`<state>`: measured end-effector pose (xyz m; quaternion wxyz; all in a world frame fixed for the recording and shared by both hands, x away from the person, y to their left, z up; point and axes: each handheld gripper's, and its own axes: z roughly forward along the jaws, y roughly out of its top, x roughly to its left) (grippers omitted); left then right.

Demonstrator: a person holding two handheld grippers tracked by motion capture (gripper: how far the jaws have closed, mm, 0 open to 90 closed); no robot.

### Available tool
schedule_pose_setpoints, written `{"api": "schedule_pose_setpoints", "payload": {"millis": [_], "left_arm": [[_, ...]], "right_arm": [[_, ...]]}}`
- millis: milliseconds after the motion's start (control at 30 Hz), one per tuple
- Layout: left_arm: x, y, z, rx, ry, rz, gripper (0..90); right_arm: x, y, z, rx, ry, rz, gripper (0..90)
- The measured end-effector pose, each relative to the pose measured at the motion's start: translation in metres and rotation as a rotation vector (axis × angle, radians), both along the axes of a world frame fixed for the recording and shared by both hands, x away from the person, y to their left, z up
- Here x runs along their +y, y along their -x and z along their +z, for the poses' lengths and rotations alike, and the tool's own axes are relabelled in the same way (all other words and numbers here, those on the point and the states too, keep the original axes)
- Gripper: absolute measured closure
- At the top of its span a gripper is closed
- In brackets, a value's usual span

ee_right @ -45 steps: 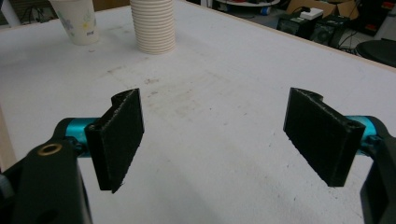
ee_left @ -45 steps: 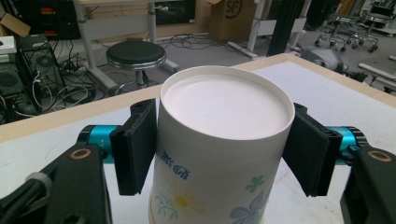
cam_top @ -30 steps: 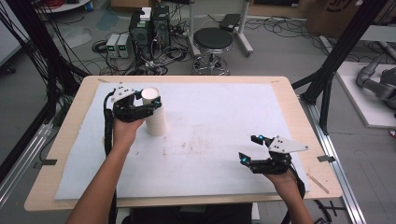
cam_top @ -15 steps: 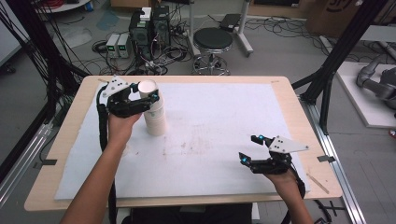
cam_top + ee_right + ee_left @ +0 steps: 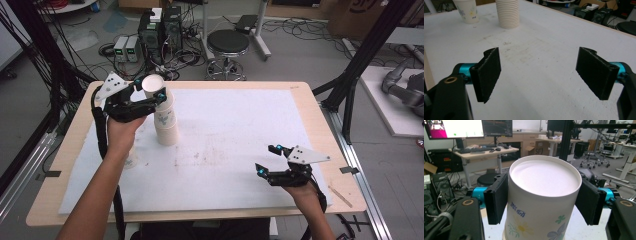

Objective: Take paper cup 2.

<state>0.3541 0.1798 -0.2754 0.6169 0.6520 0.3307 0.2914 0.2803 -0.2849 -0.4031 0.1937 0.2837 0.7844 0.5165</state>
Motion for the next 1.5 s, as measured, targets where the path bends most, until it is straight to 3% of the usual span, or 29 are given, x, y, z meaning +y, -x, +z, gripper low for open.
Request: {"api": "schedule_pose_setpoints", "payload": {"millis": [167,300,600,1100,1500], "left_arm": [[-0.005,0.014,0.006,-0.023,0.002,-0.039,32.4],[-0.013,0.025,0.004,-0.013,0.014,-0.112,32.3],[-0.037,0.040,-0.025,0.050,0.012,-0.257,32.3],[-0.061,0.044,-0.070,0.081,-0.005,-0.337,32.3],[-0.067,0.041,-0.082,0.112,-0.012,-0.376,32.2]], "right_arm": [[0.000,0.000,0.000,-0.001,0.000,0.000,20.8],[0.001,0.000,0.000,0.000,-0.001,0.004,20.9],[0.002,-0.001,-0.001,0.003,0.002,0.004,20.8],[0.005,-0.003,-0.001,0.012,-0.005,0.006,20.9],[0.006,-0.004,-0.001,0.015,-0.009,0.022,20.8]]}}
